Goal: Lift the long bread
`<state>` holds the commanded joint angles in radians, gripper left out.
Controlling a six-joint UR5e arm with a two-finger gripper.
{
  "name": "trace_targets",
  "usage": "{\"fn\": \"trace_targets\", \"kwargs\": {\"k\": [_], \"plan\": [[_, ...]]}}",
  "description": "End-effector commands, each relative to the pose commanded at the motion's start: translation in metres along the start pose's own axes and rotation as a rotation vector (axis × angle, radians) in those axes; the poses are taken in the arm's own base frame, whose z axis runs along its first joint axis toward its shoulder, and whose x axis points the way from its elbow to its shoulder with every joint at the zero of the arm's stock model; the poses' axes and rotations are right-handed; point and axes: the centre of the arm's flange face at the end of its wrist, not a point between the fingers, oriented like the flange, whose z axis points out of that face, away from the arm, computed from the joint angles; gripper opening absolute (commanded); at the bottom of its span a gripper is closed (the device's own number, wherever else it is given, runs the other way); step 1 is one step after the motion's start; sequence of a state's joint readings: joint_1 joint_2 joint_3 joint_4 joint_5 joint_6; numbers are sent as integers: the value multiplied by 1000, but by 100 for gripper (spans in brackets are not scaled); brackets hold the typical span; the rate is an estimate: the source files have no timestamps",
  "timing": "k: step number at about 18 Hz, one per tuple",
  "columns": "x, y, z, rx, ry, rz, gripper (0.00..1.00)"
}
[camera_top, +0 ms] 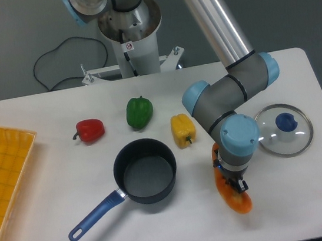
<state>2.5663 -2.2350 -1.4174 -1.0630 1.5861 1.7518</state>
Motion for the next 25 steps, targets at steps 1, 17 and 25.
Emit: {"fn": "trace_targets", "kwargs": {"k": [1,17,25], "plan": [[0,1,-1,0,0,-2,0],[3,0,-12,-4,-4,-15,0],[3,-1,-38,11,-51,-388,70]]}}
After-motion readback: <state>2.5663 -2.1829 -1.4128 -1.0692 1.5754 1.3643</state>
